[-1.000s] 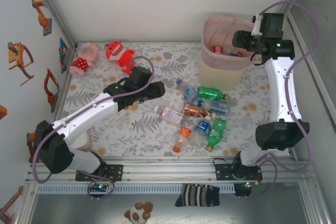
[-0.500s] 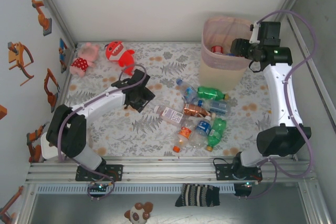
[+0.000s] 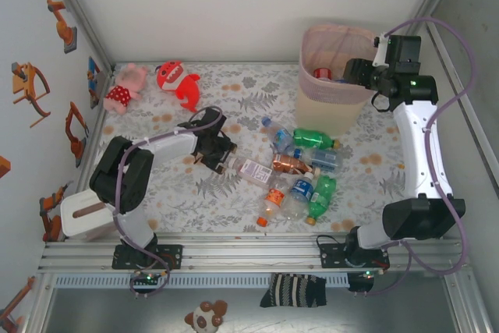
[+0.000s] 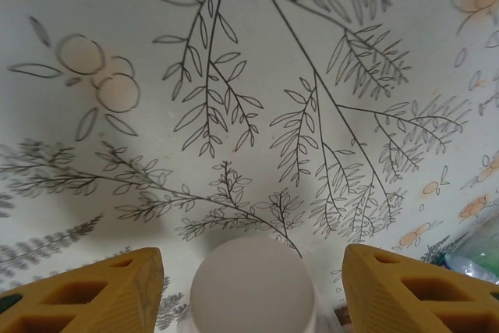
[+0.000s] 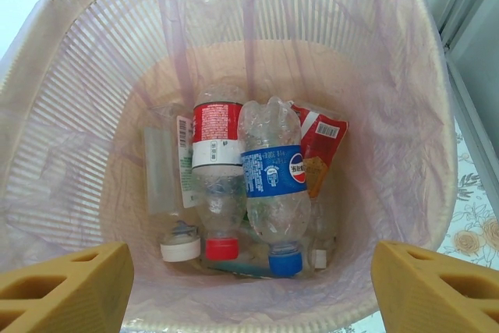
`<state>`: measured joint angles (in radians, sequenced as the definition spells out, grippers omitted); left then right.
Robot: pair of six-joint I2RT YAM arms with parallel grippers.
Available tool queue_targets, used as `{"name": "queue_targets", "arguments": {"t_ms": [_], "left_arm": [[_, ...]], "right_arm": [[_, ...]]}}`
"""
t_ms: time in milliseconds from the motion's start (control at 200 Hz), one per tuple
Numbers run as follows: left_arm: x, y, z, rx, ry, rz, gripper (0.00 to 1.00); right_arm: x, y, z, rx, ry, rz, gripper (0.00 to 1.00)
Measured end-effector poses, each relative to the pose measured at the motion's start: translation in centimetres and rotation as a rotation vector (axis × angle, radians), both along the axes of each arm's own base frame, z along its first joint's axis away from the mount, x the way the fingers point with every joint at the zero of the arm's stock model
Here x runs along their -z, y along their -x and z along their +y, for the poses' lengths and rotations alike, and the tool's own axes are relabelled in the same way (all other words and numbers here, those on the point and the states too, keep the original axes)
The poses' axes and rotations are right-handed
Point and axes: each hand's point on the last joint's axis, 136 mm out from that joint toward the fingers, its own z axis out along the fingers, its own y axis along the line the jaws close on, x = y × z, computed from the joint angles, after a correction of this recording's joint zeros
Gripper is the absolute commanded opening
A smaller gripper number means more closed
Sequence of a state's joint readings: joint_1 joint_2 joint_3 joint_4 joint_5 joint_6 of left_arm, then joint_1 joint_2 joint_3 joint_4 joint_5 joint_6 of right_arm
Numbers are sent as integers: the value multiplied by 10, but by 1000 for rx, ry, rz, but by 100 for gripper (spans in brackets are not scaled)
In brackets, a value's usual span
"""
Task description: Put the plastic bottles in the bin
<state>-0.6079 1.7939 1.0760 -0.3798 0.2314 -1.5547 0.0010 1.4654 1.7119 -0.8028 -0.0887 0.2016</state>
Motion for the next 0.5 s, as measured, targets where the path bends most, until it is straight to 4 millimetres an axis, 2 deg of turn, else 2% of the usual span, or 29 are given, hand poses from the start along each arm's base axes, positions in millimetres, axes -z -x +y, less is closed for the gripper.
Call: {"name": "queue_targets", "arguments": {"t_ms": [95, 496], "left_arm": [[6, 2, -5, -8, 24, 26, 59], [6, 1, -10, -33, 67, 45, 53]], "right_arm": [[-2, 1, 0, -1, 0, -4, 79], [-10, 9, 0, -1, 0, -25, 79]]}}
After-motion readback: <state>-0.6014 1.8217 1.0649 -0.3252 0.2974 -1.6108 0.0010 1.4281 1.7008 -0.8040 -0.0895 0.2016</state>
